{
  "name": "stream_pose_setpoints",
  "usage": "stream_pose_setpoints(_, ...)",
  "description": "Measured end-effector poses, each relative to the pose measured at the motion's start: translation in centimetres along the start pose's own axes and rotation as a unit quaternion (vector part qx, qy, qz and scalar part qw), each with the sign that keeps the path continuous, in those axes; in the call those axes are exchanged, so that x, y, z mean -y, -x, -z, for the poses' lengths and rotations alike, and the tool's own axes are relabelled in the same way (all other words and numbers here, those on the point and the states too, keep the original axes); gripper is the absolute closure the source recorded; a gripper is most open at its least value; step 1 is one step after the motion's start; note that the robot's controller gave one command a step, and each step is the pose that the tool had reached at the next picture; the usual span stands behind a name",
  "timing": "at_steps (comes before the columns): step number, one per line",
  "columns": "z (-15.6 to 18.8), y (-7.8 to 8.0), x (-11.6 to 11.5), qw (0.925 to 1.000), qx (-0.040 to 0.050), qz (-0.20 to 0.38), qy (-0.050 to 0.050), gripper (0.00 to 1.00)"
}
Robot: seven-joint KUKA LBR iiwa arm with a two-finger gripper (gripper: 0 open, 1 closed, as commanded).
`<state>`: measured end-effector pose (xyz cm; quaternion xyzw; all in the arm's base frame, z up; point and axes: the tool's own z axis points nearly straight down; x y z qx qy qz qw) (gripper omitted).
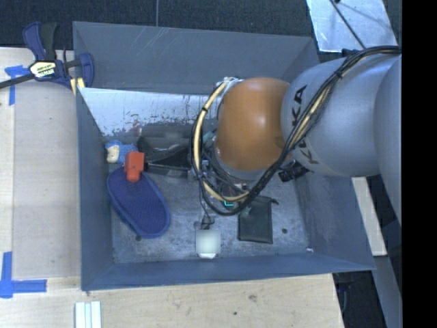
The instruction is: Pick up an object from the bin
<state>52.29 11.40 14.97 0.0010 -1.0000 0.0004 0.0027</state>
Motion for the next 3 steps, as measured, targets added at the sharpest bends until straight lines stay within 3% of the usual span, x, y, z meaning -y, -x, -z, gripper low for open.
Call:
stream_pose_setpoints(1, -6.4, 0.8, -6.7, 0.9881, 0.0028, 0.154, 0.0, 0.0)
stream_pose_setpoints(2, -6.3, 0.8, -6.5, 0.9883, 0.0007, 0.152, -0.001, 1.0)
stream_pose_setpoints(3, 9.4, 1.6, -5.9, 0.9845, 0.0088, 0.175, 0.0, 1.0)
